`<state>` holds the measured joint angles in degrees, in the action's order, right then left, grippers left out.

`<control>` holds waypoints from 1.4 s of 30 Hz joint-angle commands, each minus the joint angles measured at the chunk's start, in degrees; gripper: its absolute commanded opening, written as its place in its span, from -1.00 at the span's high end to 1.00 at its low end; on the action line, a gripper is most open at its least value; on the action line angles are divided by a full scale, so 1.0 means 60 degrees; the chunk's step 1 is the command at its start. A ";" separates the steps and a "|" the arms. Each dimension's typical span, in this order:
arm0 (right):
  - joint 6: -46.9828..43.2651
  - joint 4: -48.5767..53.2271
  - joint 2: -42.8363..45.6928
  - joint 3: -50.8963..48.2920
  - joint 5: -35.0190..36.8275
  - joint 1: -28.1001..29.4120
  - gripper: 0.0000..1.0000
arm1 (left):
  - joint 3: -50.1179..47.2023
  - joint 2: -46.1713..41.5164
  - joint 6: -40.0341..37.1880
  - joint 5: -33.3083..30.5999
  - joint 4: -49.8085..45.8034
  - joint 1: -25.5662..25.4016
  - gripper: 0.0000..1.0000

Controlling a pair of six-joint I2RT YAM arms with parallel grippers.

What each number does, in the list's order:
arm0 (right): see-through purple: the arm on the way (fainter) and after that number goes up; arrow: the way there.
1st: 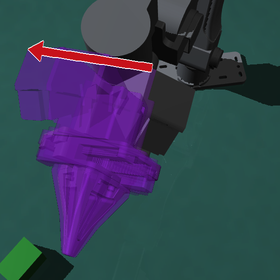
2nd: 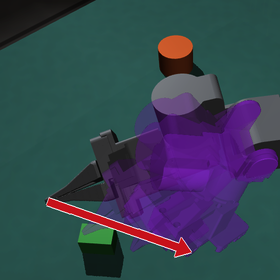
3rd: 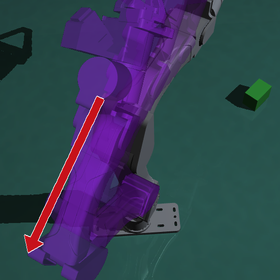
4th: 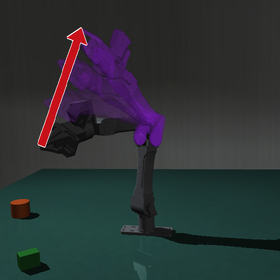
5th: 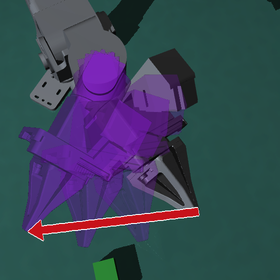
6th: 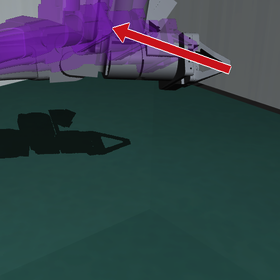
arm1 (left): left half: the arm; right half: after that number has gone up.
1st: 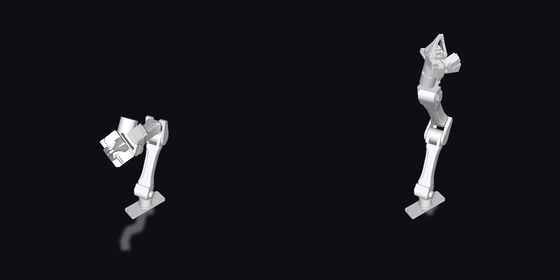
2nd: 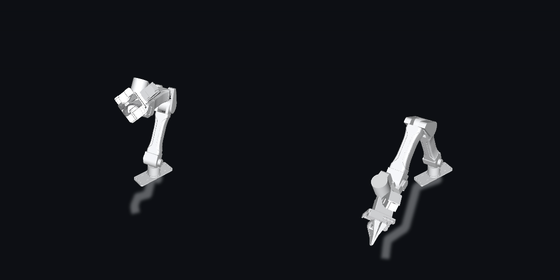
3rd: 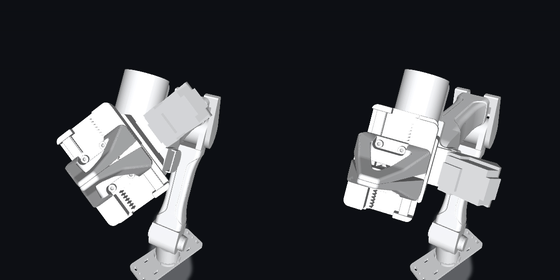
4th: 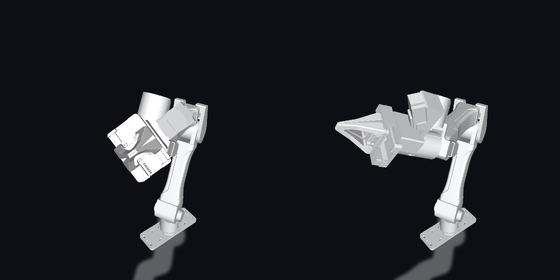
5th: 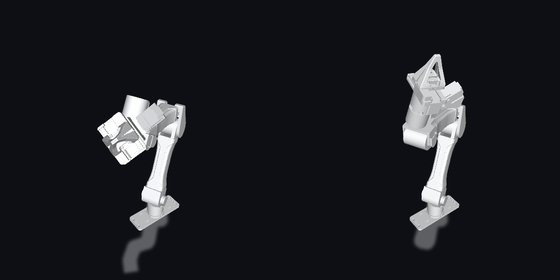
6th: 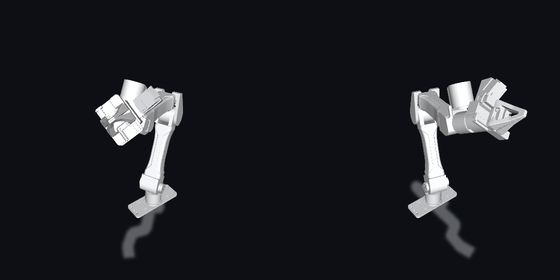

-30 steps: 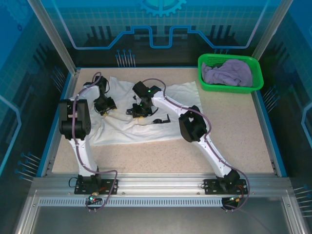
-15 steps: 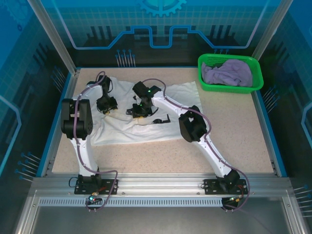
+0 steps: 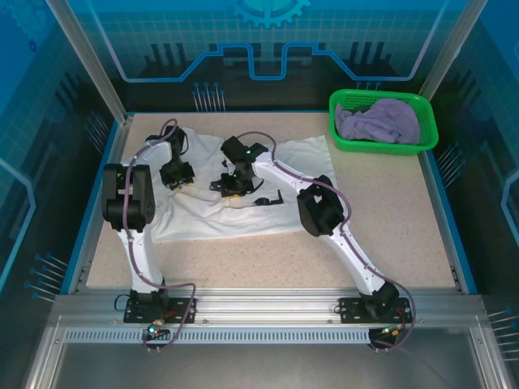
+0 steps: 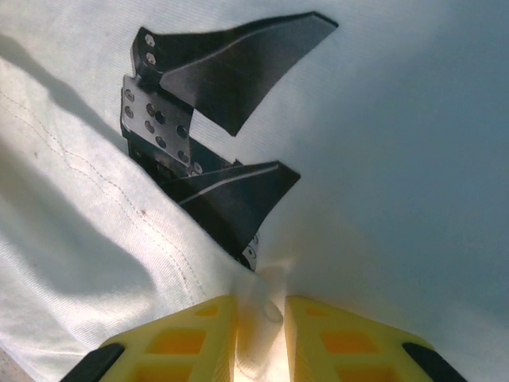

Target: Fold and stack the t-shirts

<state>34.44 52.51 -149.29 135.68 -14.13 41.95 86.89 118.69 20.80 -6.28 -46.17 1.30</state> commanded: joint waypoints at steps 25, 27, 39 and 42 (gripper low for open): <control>-0.0245 0.0126 0.0557 -0.0113 0.0382 -0.0088 0.58 | -0.0354 -0.1339 -0.0105 -0.0635 0.0841 -0.0457 0.93; -0.0275 0.0096 0.0609 -0.0113 0.0550 -0.0082 0.59 | -0.0542 -0.1602 -0.0168 -0.0651 0.1171 -0.0480 0.92; -0.0246 0.0015 0.0577 0.0396 0.1400 -0.0297 0.70 | -0.0841 -0.1535 -0.0280 -0.1150 0.2024 -0.0510 0.82; -0.0231 -0.0057 0.0530 0.0556 0.1355 -0.0384 0.72 | -0.0705 -0.1365 -0.0181 -0.1038 0.2096 -0.0510 0.80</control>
<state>33.36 52.42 -148.44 136.51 -6.92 40.62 82.63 108.95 20.40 -11.38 -35.11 -1.41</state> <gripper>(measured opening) 0.145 0.098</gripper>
